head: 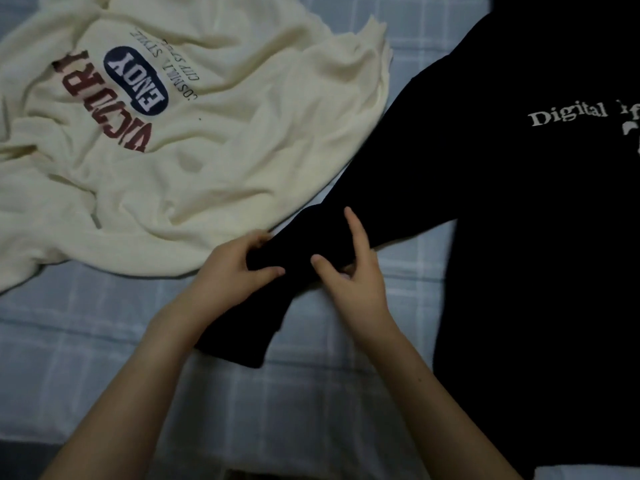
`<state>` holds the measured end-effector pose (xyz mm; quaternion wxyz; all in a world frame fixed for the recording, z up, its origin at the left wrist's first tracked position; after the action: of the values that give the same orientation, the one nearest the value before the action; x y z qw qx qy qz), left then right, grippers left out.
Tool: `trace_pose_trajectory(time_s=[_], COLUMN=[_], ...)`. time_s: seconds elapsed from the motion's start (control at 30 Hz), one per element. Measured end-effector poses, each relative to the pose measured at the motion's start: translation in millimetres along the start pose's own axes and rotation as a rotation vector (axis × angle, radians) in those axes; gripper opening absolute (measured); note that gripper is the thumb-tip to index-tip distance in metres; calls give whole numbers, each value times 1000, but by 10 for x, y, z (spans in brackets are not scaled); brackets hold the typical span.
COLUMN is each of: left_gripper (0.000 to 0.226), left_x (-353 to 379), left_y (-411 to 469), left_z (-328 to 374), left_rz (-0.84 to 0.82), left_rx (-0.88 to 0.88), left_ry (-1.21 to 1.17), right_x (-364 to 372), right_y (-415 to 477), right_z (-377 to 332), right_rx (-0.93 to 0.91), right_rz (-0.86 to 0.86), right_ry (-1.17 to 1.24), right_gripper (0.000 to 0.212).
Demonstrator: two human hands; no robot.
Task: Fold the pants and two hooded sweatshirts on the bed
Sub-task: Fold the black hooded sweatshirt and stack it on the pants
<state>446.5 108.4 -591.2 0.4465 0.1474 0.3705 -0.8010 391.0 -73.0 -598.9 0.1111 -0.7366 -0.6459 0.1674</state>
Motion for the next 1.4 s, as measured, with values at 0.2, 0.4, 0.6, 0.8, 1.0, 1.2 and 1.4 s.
trace_pose_trajectory(time_s=[0.2,0.4,0.6,0.8,1.0,1.2,1.4], left_gripper=[11,36,27,43,75,44,45], left_x=[-405,-715,-328,-366,-1171,-798,-1009], left_y=[-245,-423,-551,-674,-818,-723,-913], left_z=[119,-453,-857,-783,-851,-1333,-1434], left_rz=[-247,-149,-242,-213,19,-142,-235], left_rx=[17,-50,59,187,231,62,85], left_ry=[-288,-200,-290,-224,-227,206,-78], right_x=[-15,89,544,1062,1216,1486,1740], right_y=[-276,-622,-762,-883,-1034,-1044,-1158], right_z=[-159,-163,371,102,-283,257,127], right_rx=[49,-19,142,58,-159,87,46], right_rz=[104,281,373,218,186,133,63], right_ry=[301,129,273,142,43,69,54], right_gripper=[54,46,47,54,59,51,54])
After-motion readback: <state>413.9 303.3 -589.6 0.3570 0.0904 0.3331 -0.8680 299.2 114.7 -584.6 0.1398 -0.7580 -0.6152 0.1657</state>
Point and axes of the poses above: each hand's wrist, its own y-axis towards the middle knuckle, its own x-axis out of the palm, z = x × y, the point moved 10 cm from there along y, towards the middle knuckle, and after that the axes turned 6 degrees about -z, right-handed, at the moved point
